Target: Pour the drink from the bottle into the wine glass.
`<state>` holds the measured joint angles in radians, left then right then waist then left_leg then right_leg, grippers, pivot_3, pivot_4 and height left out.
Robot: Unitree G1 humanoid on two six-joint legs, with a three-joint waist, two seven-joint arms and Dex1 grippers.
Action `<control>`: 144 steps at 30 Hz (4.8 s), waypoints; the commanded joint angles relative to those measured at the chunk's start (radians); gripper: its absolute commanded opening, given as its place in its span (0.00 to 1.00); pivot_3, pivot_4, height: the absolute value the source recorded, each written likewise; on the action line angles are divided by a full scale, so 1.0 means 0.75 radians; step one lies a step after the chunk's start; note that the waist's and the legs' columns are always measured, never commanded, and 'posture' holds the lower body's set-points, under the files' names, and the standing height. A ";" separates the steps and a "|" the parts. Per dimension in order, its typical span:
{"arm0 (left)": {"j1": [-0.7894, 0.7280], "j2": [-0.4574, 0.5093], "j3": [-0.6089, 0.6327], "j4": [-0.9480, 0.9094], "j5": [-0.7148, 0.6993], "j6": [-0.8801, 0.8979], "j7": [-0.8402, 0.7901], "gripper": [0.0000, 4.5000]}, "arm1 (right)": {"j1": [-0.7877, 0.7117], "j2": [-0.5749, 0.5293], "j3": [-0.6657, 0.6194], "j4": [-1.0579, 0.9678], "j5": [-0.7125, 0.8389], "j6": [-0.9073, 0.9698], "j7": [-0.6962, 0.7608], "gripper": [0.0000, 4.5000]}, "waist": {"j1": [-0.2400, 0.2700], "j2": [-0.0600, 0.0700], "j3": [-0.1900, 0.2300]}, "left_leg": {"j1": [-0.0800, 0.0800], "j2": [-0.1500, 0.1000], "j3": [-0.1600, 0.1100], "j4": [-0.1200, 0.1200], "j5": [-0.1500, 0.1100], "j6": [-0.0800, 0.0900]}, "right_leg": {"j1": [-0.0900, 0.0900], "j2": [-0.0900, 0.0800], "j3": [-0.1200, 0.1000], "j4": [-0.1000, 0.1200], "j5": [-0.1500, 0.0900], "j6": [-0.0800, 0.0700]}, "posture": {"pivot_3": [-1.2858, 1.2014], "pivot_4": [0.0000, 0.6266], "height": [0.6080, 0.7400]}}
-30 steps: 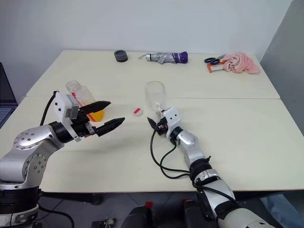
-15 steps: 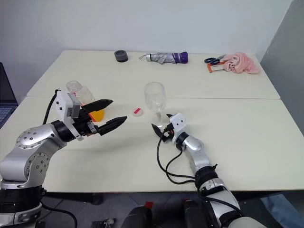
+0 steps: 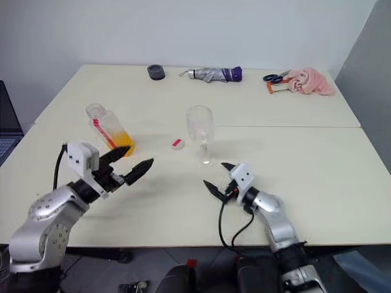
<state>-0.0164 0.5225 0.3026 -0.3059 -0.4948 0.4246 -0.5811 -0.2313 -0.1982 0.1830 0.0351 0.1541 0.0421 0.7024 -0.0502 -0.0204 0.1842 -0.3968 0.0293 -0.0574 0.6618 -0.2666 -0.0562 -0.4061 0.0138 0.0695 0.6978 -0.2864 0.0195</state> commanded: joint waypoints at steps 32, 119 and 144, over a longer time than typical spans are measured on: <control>-0.302 -0.017 0.129 0.465 0.206 -0.241 0.252 1.00 | 0.013 -0.170 0.106 -0.533 0.218 0.379 0.106 0.99 | 0.008 -0.002 -0.001 | 0.001 -0.003 -0.001 0.001 0.000 0.000 | 0.001 0.003 -0.003 -0.001 0.000 0.001 | 0.52 0.24 1.00; -1.367 0.143 -0.600 1.405 1.042 -1.471 0.114 0.37 | -0.203 -0.077 -0.104 -0.638 0.228 0.461 -0.286 1.00 | 0.023 -0.002 0.000 | -0.004 -0.007 -0.003 0.001 0.000 0.000 | -0.001 0.005 -0.006 -0.001 0.000 0.000 | 0.52 0.24 1.00; -1.595 0.191 -0.764 1.685 1.406 -1.811 0.494 0.37 | 0.042 -0.338 -0.337 -0.956 0.429 0.669 -0.242 1.00 | 0.022 -0.002 0.000 | -0.005 -0.008 -0.003 0.001 0.000 0.000 | -0.001 0.004 -0.006 -0.001 0.000 0.000 | 0.52 0.24 1.00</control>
<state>-1.1676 0.6456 -0.2749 0.9651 0.5557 -0.9118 -0.2460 -0.1977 -0.4405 -0.0388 -0.6280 0.4489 0.5449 0.5124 -0.0336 -0.0222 0.1840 -0.4003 0.0230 -0.0591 0.6625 -0.2664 -0.0564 -0.4068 0.0171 0.0649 0.6974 -0.2863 0.0197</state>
